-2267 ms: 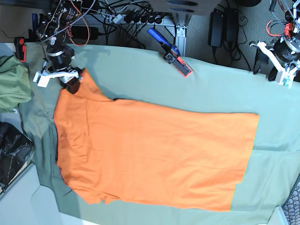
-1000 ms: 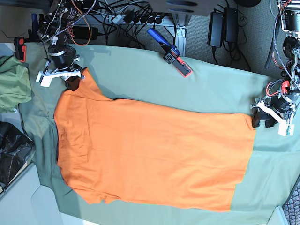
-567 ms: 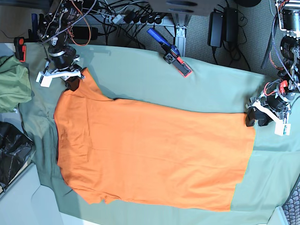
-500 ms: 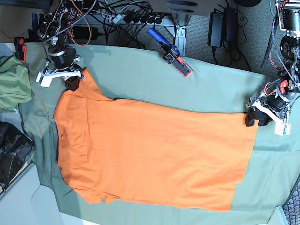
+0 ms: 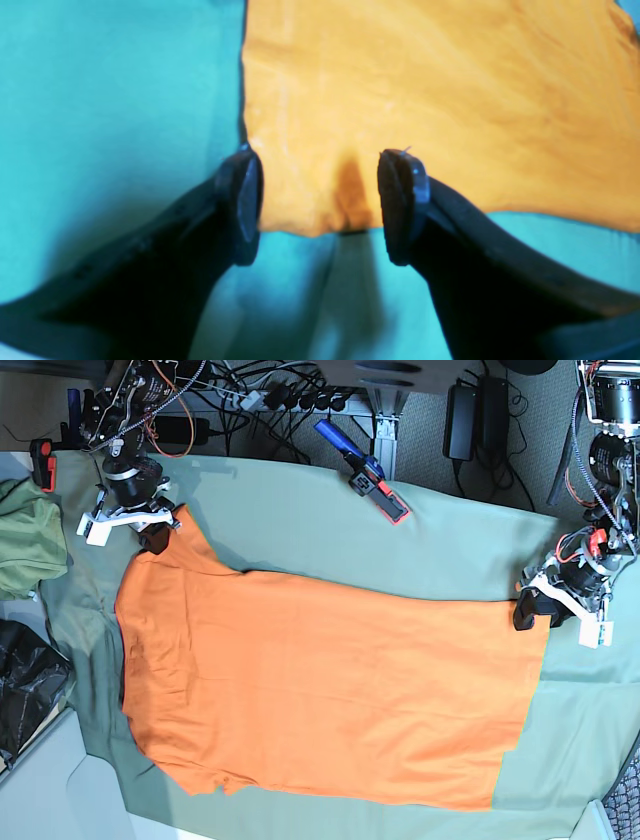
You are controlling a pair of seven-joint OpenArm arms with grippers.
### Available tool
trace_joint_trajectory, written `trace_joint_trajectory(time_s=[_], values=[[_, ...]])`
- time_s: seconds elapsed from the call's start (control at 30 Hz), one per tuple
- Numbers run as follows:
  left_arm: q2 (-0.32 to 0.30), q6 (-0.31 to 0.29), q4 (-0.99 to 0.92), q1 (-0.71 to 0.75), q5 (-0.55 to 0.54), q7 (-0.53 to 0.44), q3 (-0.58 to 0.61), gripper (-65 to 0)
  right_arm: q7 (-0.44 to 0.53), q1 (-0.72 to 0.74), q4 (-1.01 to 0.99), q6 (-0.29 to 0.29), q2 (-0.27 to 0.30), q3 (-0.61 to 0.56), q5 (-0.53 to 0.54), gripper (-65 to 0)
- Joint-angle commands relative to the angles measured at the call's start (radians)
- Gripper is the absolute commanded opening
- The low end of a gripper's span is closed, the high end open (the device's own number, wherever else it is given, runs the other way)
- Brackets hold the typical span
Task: Fold the T-shirt properly
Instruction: 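Move the left gripper to the shirt's hem corner and grasp it, then lift both held corners and pull the shirt taut between grippers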
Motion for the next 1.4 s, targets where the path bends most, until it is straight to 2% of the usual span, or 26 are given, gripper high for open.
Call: trace_joint_trajectory(time_s=[0.0, 0.07, 0.17, 0.27, 0.4, 0.47, 0.5, 0.53, 0.63, 0.73, 0.8, 0.9, 1.07, 1.23, 1.37], values=[[-0.002, -0.022, 0.015, -0.01, -0.004, 0.004, 0.0, -26.6, -0.003, 0.004, 0.01, 0.016, 0.008, 0.004, -0.006, -65.0], [0.003, -0.022, 0.015, -0.015, 0.002, -0.003, 0.0, -29.3, -0.003, 0.004, 0.01, 0.016, 0.008, 0.004, -0.006, -65.0], [0.003, -0.031, 0.015, -0.015, 0.004, -0.01, 0.0, -39.1, -0.003, 0.004, 0.01, 0.016, 0.008, 0.004, -0.006, -65.0], [0.002, -0.071, 0.015, -0.014, 0.023, -0.01, 0.0, -48.1, -0.003, 0.004, 0.01, 0.016, 0.008, 0.004, -0.006, -65.0], [0.002, -0.086, 0.015, -0.015, 0.021, -0.011, 0.0, -54.3, -0.004, 0.003, 0.01, 0.016, 0.008, 0.004, -0.006, -65.0], [0.002, -0.087, 0.015, -0.014, 0.021, -0.01, 0.0, -63.2, -0.004, 0.003, 0.01, 0.016, 0.008, 0.004, -0.006, -65.0], [0.002, -0.088, 0.015, -0.014, 0.023, -0.01, 0.0, -65.0, -0.004, 0.004, 0.01, 0.016, 0.008, 0.004, -0.006, -65.0], [0.002, -0.101, 0.015, -0.012, 0.031, -0.01, 0.0, -65.0, -0.004, 0.003, 0.01, 0.016, 0.008, 0.004, -0.006, -65.0], [0.002, -0.188, 0.015, -0.012, 0.047, -0.01, 0.0, -65.0, -0.004, 0.002, 0.01, 0.016, 0.008, 0.004, -0.006, -65.0], [0.002, -0.215, 0.015, -0.012, 0.043, -0.01, 0.0, -65.0, -0.005, -0.005, 0.01, 0.016, 0.009, 0.004, -0.006, -65.0], [-0.002, -0.239, 0.015, -0.011, 0.01, -0.009, 0.0, -65.0, -0.026, -0.01, 0.011, 0.016, 0.011, 0.004, -0.006, -65.0], [-0.012, -0.319, 0.016, 0.002, -0.055, -0.009, 0.0, -65.0, -0.061, -0.025, 0.015, 0.016, 0.023, 0.004, -0.002, -65.0], [-0.032, -0.319, 0.016, 0.047, -0.15, 0.014, -0.005, -65.0, -0.064, -0.098, 0.067, 0.017, 0.06, 0.009, 0.045, -65.0], [-0.044, -0.319, 0.019, 0.069, -0.168, 0.018, -0.013, -65.0, -0.065, -0.172, 0.141, 0.027, 0.096, 0.018, 0.047, -65.0], [-0.056, -0.319, 0.032, 0.072, -0.229, 0.083, -0.031, -65.0, -0.072, -0.213, 0.169, 0.027, 0.119, 0.033, 0.055, -65.0]])
